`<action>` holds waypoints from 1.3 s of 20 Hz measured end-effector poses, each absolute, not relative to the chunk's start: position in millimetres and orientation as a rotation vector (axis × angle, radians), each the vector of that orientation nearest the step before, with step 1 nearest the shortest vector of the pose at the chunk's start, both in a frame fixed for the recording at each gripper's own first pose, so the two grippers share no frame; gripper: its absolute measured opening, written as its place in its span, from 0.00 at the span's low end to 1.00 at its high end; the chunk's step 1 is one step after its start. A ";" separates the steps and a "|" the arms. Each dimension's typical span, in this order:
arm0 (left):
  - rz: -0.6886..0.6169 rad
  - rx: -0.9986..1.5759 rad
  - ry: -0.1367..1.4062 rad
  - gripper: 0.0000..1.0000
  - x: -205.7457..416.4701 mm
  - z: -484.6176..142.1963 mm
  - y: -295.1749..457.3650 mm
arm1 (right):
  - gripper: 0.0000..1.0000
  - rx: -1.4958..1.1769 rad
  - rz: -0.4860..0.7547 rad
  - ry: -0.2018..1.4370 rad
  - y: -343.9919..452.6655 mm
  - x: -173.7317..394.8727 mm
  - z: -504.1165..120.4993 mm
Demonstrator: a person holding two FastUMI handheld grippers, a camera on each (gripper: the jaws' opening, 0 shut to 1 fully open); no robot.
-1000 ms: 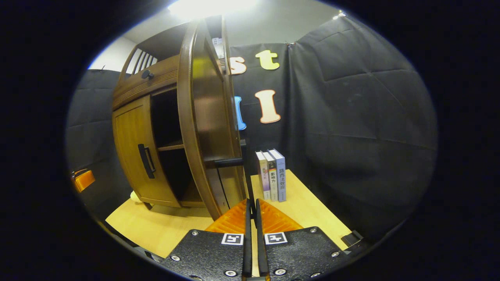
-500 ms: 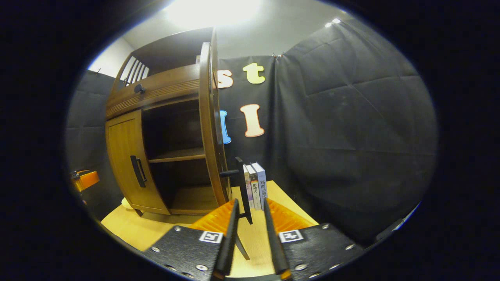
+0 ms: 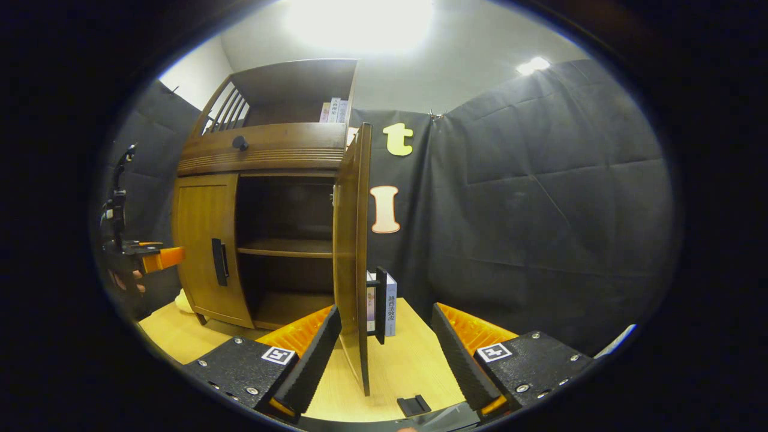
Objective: Open the right door of the double-door shoe cabinet with the right hand, and open the left door with the left hand.
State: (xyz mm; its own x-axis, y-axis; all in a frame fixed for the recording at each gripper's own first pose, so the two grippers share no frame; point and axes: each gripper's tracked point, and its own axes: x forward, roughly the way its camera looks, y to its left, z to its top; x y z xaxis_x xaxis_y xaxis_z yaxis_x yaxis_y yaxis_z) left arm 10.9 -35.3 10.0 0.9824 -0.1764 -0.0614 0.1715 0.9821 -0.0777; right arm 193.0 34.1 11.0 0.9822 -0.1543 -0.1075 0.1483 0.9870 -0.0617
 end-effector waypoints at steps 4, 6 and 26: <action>-0.165 -0.090 0.078 0.96 13.4 10.6 -34.3 | 0.94 0.011 -0.109 0.113 58.2 177.6 16.4; -0.159 -0.093 0.085 0.96 16.0 9.0 -34.8 | 0.94 0.014 -0.089 0.117 68.2 174.4 16.3; -0.134 -0.074 0.224 0.87 25.5 -3.8 -33.5 | 0.94 -0.006 0.049 0.239 135.5 149.9 -23.9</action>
